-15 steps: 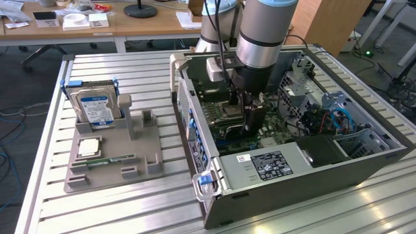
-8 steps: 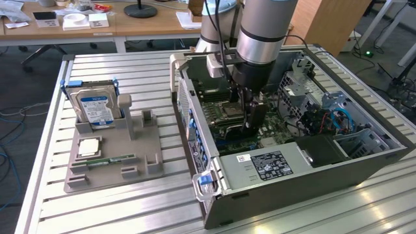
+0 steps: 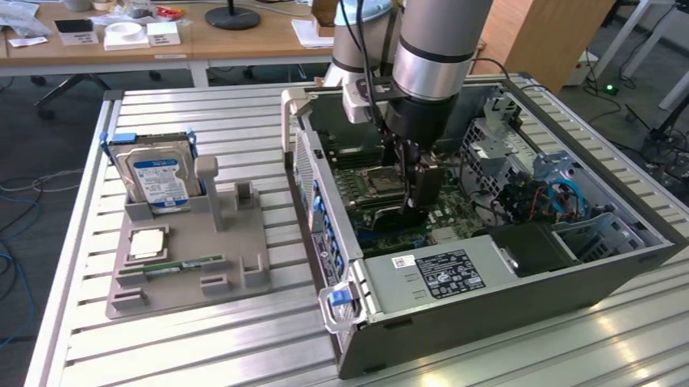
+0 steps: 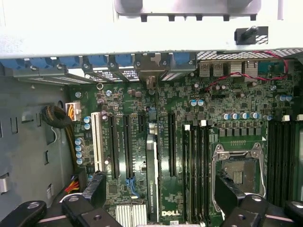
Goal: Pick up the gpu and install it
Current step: 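Insert the gpu into the slot, then press down on the gpu until it lock into place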
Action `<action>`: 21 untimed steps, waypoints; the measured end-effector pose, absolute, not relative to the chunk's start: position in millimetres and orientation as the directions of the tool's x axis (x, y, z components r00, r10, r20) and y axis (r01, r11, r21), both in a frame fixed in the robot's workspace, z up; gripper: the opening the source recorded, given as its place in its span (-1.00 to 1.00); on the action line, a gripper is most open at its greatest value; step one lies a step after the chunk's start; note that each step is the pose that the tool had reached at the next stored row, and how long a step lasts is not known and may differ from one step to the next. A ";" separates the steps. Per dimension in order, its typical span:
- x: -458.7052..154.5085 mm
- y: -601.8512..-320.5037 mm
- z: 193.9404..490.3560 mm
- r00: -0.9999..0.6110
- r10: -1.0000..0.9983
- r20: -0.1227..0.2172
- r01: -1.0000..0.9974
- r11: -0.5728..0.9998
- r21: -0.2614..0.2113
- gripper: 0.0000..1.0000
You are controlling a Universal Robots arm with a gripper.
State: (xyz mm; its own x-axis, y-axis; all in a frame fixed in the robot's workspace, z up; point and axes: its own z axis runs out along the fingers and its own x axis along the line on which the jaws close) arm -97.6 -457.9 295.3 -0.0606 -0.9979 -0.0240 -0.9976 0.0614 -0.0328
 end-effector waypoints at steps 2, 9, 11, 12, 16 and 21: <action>-97.6 -457.9 295.3 -0.061 -0.998 -0.024 -0.998 0.061 -0.033 0.98; -97.6 -457.9 295.4 -0.061 -0.998 -0.024 -0.998 0.061 -0.033 0.98; -97.6 -457.9 295.4 -0.061 -0.998 -0.024 -0.998 0.061 -0.033 0.98; -97.6 -457.9 295.3 -0.061 -0.998 -0.024 -0.998 0.061 -0.033 0.98; -97.6 -457.9 295.3 -0.061 -0.998 -0.024 -0.998 0.061 -0.033 0.70; -97.6 -457.9 295.3 -0.061 -0.998 -0.024 -0.998 0.061 -0.033 0.35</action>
State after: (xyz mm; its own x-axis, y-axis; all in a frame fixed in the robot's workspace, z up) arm -97.6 -457.9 295.3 -0.0606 -0.9979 -0.0239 -0.9976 0.0614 -0.0328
